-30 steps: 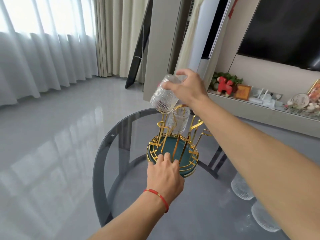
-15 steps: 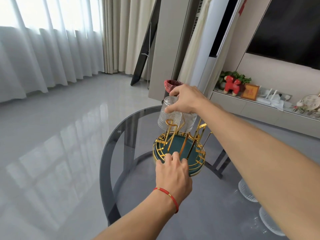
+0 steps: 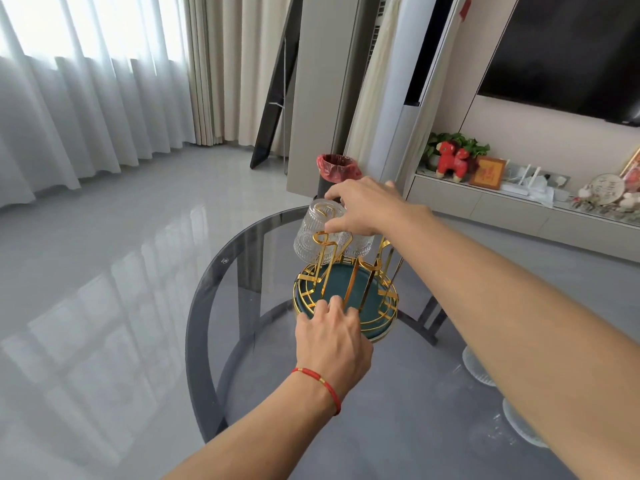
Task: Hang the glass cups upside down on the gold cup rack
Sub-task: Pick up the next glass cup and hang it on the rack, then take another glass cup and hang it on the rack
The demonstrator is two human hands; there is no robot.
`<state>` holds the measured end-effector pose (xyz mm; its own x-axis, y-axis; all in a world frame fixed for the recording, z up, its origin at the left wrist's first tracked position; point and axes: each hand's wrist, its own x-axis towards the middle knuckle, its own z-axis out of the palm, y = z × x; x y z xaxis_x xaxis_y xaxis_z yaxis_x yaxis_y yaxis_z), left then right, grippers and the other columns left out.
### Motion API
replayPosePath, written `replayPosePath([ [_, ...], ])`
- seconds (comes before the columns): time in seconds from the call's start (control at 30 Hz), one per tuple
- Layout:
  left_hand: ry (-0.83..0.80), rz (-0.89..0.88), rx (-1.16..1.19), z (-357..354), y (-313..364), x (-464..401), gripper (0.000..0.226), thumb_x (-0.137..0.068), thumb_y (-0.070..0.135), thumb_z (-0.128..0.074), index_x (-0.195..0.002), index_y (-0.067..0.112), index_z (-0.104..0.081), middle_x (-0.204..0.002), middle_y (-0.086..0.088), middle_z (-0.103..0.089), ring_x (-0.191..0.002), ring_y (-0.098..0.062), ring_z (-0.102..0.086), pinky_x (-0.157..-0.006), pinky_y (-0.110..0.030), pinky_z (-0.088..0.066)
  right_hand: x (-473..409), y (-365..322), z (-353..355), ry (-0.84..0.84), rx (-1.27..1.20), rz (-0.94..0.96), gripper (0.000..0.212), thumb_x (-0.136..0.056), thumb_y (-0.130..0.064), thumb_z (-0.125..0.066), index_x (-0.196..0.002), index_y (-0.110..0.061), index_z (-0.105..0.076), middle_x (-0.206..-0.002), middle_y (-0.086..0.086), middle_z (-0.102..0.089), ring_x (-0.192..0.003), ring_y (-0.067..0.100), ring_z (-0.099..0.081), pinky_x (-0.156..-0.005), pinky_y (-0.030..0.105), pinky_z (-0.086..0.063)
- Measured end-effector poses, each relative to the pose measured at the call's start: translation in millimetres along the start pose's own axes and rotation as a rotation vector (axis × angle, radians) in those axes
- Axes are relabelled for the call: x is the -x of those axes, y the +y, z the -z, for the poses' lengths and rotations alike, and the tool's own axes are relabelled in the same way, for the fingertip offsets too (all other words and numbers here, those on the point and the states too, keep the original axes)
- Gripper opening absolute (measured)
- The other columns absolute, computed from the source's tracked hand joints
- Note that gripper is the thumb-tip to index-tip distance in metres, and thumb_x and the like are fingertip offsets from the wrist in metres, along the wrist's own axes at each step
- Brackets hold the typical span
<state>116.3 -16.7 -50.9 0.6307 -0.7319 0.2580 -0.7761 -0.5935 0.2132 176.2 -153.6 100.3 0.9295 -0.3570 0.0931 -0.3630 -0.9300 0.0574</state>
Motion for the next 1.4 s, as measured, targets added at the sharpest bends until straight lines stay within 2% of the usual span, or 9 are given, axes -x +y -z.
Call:
replayPosePath([
  [0.2,0.026,0.021,-0.011,-1,5,2,0.03,-0.097,0.042,-0.043,-0.102,0.017,-0.057,-0.09,-0.002,-0.047,-0.085,-0.025,-0.054,-0.072,-0.039,-0.042,87,34,-32,0.323,-0.422,-0.092,0.073,-0.1,-0.04,-0.063,-0.16,-0.018,-0.028,-0.163,0.007,-0.041,-0.148,0.024,-0.04,-0.115,0.038,-0.034],
  [0.3,0.01,0.017,-0.057,-3,10,3,0.031,-0.094,0.044,-0.049,-0.107,0.017,-0.058,-0.103,-0.006,-0.054,-0.096,-0.027,-0.054,-0.078,-0.041,-0.046,147,51,-58,0.439,-0.544,-0.233,0.063,-0.1,-0.034,-0.064,-0.154,-0.019,-0.036,-0.155,0.007,-0.05,-0.141,0.022,-0.049,-0.107,0.028,-0.034],
  [0.53,0.038,-0.088,0.044,-7,20,6,0.023,-0.091,0.038,-0.057,-0.105,0.02,-0.06,-0.1,-0.001,-0.052,-0.091,-0.024,-0.054,-0.079,-0.038,-0.052,240,95,-108,0.443,-0.151,-0.367,0.056,-0.082,-0.019,-0.08,-0.132,-0.004,-0.062,-0.129,0.016,-0.067,-0.124,0.04,-0.058,-0.107,0.05,-0.041],
  [0.73,-0.028,-0.229,0.513,-11,29,6,0.012,-0.089,0.024,-0.069,-0.101,0.023,-0.068,-0.098,0.006,-0.059,-0.084,-0.003,-0.057,-0.068,-0.005,-0.04,242,121,-105,0.073,0.192,-0.621,0.09,-0.093,-0.062,-0.058,-0.159,-0.01,-0.027,-0.151,0.024,-0.051,-0.156,0.046,-0.02,-0.121,0.069,0.003],
  [0.9,-0.017,-0.238,0.565,-11,35,6,0.015,-0.089,0.017,-0.069,-0.104,0.019,-0.069,-0.1,0.003,-0.063,-0.089,-0.009,-0.06,-0.075,-0.019,-0.052,235,127,-107,0.167,0.154,-0.584,0.086,-0.09,-0.057,-0.066,-0.154,-0.012,-0.033,-0.116,0.013,-0.07,-0.129,0.035,-0.054,-0.123,0.07,0.003],
  [1.03,-0.063,-0.141,0.635,-10,36,3,0.028,-0.086,0.011,-0.074,-0.111,0.02,-0.066,-0.104,0.003,-0.066,-0.094,-0.01,-0.063,-0.078,-0.025,-0.06,238,120,-104,0.199,0.141,-0.533,0.082,-0.081,-0.061,-0.073,-0.144,-0.017,-0.044,-0.11,0.007,-0.068,-0.119,0.032,-0.058,-0.124,0.066,0.002],
  [1.13,-0.218,-0.107,0.741,-9,36,0,0.049,-0.083,0.01,-0.078,-0.125,0.024,-0.058,-0.116,0.005,-0.063,-0.103,-0.009,-0.064,-0.081,-0.024,-0.061,242,101,-102,0.25,0.013,-0.439,0.089,-0.073,-0.054,-0.082,-0.147,-0.021,-0.046,-0.115,0.006,-0.064,-0.117,0.031,-0.059,-0.125,0.057,-0.011],
  [1.23,-0.347,-0.16,0.79,-8,39,2,0.076,-0.082,0.018,-0.084,-0.145,0.029,-0.043,-0.133,0.005,-0.056,-0.117,-0.01,-0.059,-0.09,-0.034,-0.061,245,84,-102,0.352,-0.336,-0.357,0.09,-0.07,-0.04,-0.089,-0.148,-0.026,-0.047,-0.122,0.004,-0.06,-0.114,0.028,-0.061,-0.102,0.037,-0.043],
  [1.4,-0.283,-0.287,0.819,-3,45,12,0.102,-0.069,0.037,-0.094,-0.152,0.036,-0.033,-0.136,0.008,-0.059,-0.116,-0.013,-0.062,-0.096,-0.036,-0.058,252,72,-104,0.308,-0.766,-0.285,0.095,-0.065,-0.044,-0.089,-0.146,-0.047,-0.039,-0.134,-0.013,-0.054,-0.126,0.004,-0.052,-0.093,0.013,-0.038],
])
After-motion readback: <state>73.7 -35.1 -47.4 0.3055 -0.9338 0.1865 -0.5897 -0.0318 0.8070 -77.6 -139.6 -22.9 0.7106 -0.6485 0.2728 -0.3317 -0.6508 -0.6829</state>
